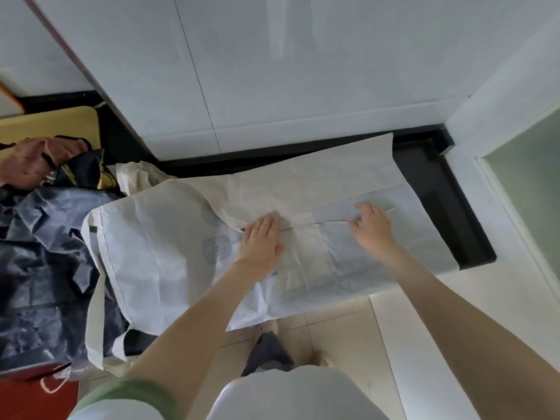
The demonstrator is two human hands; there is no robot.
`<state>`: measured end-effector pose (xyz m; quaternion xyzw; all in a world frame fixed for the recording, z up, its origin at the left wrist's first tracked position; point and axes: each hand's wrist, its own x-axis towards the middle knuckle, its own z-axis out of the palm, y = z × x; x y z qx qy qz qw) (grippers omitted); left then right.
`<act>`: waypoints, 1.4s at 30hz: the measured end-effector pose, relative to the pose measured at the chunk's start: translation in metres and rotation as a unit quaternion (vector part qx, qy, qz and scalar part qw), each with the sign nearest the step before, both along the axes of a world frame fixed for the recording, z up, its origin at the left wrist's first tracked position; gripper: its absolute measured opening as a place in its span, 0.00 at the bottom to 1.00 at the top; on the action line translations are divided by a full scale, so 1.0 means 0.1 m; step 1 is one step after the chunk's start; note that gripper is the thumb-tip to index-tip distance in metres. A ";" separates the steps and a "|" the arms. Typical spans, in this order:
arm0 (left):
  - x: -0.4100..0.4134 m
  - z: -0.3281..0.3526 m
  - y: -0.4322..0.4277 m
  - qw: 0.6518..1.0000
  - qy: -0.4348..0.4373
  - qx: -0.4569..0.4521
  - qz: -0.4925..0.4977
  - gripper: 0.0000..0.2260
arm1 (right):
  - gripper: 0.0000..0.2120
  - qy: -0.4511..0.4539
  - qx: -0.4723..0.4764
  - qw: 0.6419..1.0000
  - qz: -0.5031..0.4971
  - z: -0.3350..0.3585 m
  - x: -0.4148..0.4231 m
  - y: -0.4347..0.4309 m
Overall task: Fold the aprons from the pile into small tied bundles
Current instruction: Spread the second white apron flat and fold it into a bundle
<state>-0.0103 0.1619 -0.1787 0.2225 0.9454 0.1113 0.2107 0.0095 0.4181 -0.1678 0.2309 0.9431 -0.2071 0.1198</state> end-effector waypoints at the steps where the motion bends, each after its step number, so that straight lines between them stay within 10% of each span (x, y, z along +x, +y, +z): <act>1: 0.08 0.05 0.02 0.998 0.016 0.050 0.044 0.25 | 0.20 -0.004 0.004 1.000 -0.014 0.02 0.08 0.01; 10: 1.46 -0.04 0.02 0.882 -0.018 0.259 0.393 0.03 | 0.08 0.007 0.047 0.979 0.196 -0.09 0.86 -0.24; 15: 1.77 -0.28 -0.13 0.490 -0.270 0.451 0.695 0.06 | 0.07 0.022 -0.054 0.971 0.233 -0.18 1.20 -0.46; 18: 1.95 -0.39 -0.25 0.390 -0.314 0.540 0.676 0.13 | 0.07 0.017 -0.091 0.974 0.209 -0.27 1.35 -0.54; 24: 2.06 -0.44 -0.27 0.418 -0.326 0.625 0.573 0.19 | 0.05 0.040 -0.158 0.977 0.140 -0.35 1.43 -0.56; 28: 2.11 -0.36 -0.23 0.636 -0.302 0.509 0.495 0.13 | 0.03 0.042 -0.191 0.974 0.114 -0.38 1.50 -0.57; 33: 2.19 -0.34 -0.19 0.773 -0.329 0.374 0.393 0.07 | 0.02 0.027 -0.201 0.976 0.083 -0.39 1.61 -0.59; 38: 2.18 -0.11 -0.04 0.783 -0.251 0.378 0.425 0.13 | 0.13 -0.025 -0.229 0.970 0.080 -0.32 1.67 -0.57; 42: 2.13 0.20 0.02 0.725 -0.216 0.442 0.482 0.08 | 0.19 -0.019 -0.195 0.980 0.040 -0.21 1.76 -0.42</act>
